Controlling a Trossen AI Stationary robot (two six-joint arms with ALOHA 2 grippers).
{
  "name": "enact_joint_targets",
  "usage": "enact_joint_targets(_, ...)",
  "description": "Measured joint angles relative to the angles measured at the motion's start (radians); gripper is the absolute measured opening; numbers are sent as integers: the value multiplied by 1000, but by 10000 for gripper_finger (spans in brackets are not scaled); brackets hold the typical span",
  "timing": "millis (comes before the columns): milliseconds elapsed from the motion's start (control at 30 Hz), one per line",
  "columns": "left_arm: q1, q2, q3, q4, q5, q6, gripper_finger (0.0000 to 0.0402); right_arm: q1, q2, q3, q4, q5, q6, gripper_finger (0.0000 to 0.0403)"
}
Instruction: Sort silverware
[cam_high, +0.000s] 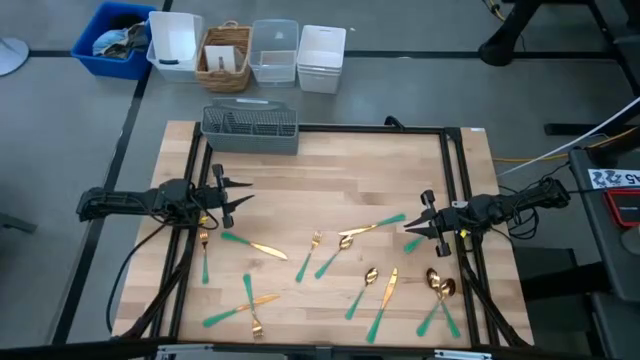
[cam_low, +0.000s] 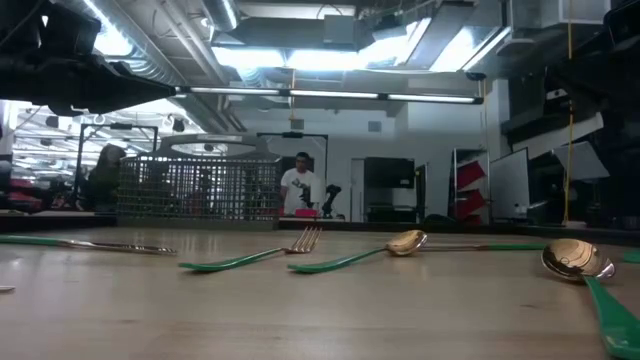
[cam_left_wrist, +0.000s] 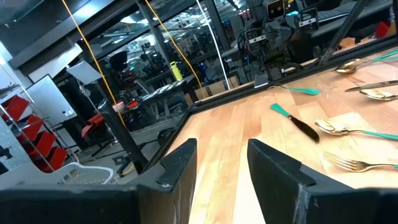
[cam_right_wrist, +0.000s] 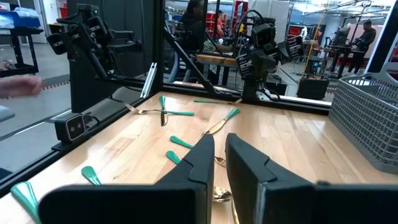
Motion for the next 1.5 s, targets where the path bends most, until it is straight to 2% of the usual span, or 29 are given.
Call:
enact_joint_targets(533,0,0,0,0,0,0,134,0,0,0,2,0,0,44)
enact_joint_targets(900,0,0,0,0,0,-3,134,0,0,0,106,19,-16,44)
enact_joint_targets(1067,0,0,0,0,0,-152,134,0,0,3,126,35,38,44)
enact_joint_targets(1167,0,0,0,0,0,-305,134,0,10,48,54,103,166,44)
enact_joint_targets(1233,1,0,0,0,0,-340,134,0,28,107,-29,132,220,44)
enact_joint_targets(1400,1,0,0,0,0,-450,134,0,137,298,-278,132,344,44)
enact_joint_targets(1500,1,0,0,0,0,-484,134,0,246,440,-463,118,388,44)
